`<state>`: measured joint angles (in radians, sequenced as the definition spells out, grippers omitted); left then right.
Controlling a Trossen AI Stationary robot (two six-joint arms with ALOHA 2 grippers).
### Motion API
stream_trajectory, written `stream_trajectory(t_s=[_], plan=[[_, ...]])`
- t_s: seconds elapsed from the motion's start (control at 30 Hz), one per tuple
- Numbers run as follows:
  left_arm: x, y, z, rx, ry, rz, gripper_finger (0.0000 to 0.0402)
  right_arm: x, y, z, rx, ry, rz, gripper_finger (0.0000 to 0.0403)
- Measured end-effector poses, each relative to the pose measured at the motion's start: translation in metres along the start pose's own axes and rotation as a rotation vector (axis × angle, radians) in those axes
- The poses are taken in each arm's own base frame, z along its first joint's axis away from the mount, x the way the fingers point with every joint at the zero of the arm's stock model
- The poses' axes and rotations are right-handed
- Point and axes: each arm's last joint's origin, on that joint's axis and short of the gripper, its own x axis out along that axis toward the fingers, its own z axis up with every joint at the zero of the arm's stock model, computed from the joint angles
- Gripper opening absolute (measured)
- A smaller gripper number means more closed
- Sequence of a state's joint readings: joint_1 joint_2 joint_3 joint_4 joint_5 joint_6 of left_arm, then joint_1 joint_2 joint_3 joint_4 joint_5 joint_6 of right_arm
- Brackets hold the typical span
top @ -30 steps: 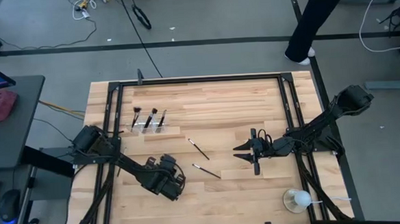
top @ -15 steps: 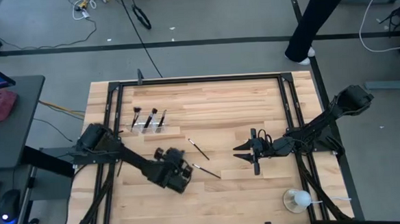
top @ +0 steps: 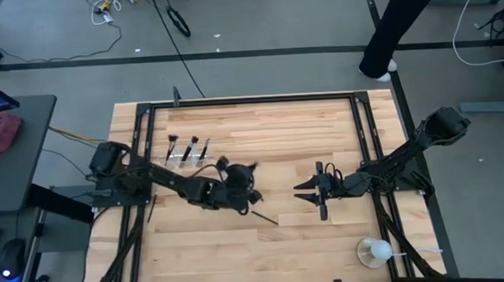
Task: Put items in baskets/containers
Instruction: Put the powder brush into the transparent organizer
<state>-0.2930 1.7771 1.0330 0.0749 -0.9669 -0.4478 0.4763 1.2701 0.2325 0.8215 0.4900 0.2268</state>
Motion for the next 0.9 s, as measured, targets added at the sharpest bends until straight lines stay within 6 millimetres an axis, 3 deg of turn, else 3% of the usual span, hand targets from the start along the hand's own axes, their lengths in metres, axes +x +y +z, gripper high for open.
stream_trajectory(t_s=[0.13,0.37,0.47,0.6,0.73,0.9], plan=[[-0.012,0.022,-0.002,-0.043,-0.102,0.055,0.002,0.0,0.0,-0.001,-0.004,0.008,-0.002,0.0113],[-0.049,0.082,-0.017,-0.18,-0.352,0.021,0.0011,0.0,-0.001,-0.002,-0.01,0.019,-0.004,0.0113],[-0.062,0.105,-0.022,-0.134,-0.402,0.148,0.0004,0.0,0.0,-0.002,-0.01,0.019,-0.004,0.0113],[-0.062,0.131,-0.036,-0.083,-0.381,0.266,0.0,0.0,0.0,-0.002,-0.001,0.019,-0.004,0.0113],[-0.06,0.14,-0.048,-0.1,-0.37,0.278,0.0,0.0,-0.001,-0.002,0.006,0.019,-0.005,0.0113],[-0.064,0.137,-0.047,-0.097,-0.369,0.277,0.0,0.0,-0.001,-0.002,0.01,0.018,-0.006,0.0113]])
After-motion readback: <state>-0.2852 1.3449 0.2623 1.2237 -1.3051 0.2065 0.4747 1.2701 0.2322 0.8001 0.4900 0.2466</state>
